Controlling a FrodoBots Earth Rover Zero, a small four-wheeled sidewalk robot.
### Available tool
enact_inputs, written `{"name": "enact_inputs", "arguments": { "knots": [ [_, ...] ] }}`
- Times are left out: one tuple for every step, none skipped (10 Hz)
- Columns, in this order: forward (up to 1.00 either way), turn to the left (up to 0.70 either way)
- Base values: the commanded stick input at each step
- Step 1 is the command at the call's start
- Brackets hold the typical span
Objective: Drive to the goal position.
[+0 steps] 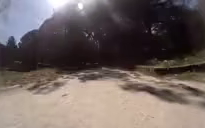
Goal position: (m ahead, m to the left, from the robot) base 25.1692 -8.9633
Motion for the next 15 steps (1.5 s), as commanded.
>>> {"name": "enact_inputs", "arguments": {
  "knots": [
    [0.85,0.00],
    [0.85,0.00],
    [0.85,0.00],
    [0.85,0.00],
    [0.85,0.00],
    [0.85,0.00],
    [0.85,0.00],
    [0.85,0.00],
    [0.85,0.00],
    [0.85,-0.15],
    [0.85,-0.32],
    [0.85,-0.34],
    [0.85,0.00],
    [0.85,0.00],
    [0.85,0.00]
  ]
}}
